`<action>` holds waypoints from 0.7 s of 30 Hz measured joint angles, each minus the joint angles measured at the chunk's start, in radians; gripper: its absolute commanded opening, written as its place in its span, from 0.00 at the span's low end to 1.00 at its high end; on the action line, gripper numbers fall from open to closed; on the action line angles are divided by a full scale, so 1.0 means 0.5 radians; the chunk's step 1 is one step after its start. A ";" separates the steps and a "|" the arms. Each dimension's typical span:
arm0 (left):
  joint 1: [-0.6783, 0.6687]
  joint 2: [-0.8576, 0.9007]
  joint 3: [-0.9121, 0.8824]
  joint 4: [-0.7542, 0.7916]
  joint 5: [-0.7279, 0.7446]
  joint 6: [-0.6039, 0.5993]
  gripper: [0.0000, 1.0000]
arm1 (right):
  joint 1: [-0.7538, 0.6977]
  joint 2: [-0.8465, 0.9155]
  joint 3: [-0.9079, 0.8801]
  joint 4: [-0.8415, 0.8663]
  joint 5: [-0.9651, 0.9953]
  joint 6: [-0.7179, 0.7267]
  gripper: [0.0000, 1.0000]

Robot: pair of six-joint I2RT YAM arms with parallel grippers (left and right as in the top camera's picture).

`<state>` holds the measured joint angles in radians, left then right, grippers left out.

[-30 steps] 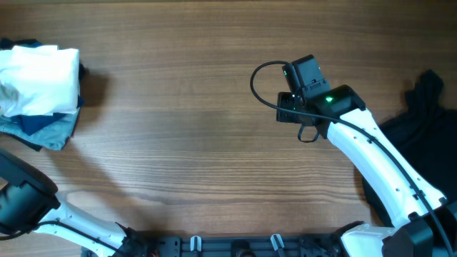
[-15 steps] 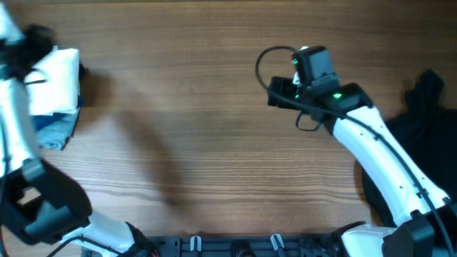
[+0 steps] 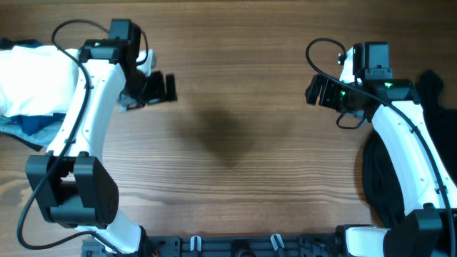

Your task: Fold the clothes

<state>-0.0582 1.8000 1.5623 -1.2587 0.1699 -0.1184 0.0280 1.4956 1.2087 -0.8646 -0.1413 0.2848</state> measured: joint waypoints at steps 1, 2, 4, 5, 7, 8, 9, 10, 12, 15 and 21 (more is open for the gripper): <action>0.020 -0.005 -0.005 -0.158 -0.010 -0.005 1.00 | 0.000 -0.019 0.000 -0.040 0.007 0.021 1.00; 0.041 -0.016 -0.005 -0.274 -0.018 -0.012 1.00 | 0.000 -0.057 0.000 -0.046 0.008 0.047 1.00; 0.044 -0.046 -0.012 -0.355 -0.036 -0.013 1.00 | 0.000 -0.178 -0.024 -0.034 0.008 0.065 1.00; 0.043 -0.066 -0.018 -0.359 -0.045 -0.014 1.00 | 0.000 -0.298 -0.059 -0.023 0.008 0.073 1.00; 0.042 -0.215 -0.114 -0.227 -0.069 -0.031 1.00 | 0.000 -0.543 -0.128 0.014 0.009 0.086 1.00; 0.042 -0.285 -0.162 -0.153 -0.078 -0.039 1.00 | 0.001 -0.674 -0.185 0.066 0.014 0.087 1.00; 0.042 -0.446 -0.281 0.015 -0.088 -0.050 1.00 | 0.004 -0.833 -0.262 0.108 0.024 0.087 1.00; 0.042 -0.595 -0.358 0.094 -0.089 -0.058 1.00 | 0.009 -0.965 -0.344 0.153 0.045 0.088 1.00; 0.042 -0.962 -0.568 0.381 -0.094 -0.072 1.00 | 0.031 -1.273 -0.545 0.220 0.115 0.095 1.00; 0.042 -1.567 -0.901 0.677 -0.108 -0.080 1.00 | 0.034 -1.618 -0.789 0.209 0.179 0.102 1.00; 0.042 -2.218 -1.134 0.746 -0.109 -0.082 1.00 | 0.034 -1.721 -0.861 0.004 0.197 0.103 1.00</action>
<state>-0.0372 0.6910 0.9955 -0.8856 0.1154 -0.1593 0.0452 0.6350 0.7780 -0.8627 -0.0429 0.3363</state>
